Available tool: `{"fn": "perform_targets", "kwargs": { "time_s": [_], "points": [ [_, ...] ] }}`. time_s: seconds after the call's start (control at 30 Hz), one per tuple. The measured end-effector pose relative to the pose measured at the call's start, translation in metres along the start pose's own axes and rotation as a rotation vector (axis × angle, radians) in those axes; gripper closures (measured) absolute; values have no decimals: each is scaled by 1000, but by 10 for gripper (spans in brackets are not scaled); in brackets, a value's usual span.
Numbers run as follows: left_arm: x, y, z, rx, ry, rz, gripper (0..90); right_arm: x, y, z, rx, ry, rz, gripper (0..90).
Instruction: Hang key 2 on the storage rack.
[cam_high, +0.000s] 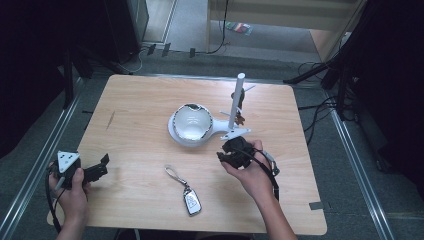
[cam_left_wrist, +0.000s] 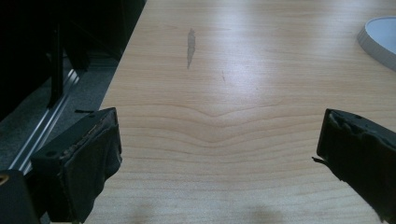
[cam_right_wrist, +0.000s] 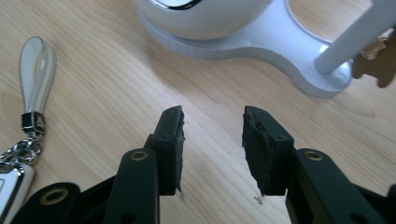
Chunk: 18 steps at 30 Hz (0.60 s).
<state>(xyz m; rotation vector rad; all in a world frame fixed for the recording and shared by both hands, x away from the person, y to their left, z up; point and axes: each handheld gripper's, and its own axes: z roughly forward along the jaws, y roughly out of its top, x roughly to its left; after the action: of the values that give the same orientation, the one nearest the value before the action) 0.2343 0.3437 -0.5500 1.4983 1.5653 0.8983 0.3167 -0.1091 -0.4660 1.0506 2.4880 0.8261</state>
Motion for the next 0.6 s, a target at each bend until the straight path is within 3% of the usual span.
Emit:
{"fn": "perform_targets", "kwargs": {
  "time_s": [0.4,0.6],
  "points": [
    [-2,0,0,-1,2,12,2,35,7,9,27,56,-71,588],
    [-3,-1,-1,-7,3,17,1,49,8,16,38,96,-76,580]
  ]
}}
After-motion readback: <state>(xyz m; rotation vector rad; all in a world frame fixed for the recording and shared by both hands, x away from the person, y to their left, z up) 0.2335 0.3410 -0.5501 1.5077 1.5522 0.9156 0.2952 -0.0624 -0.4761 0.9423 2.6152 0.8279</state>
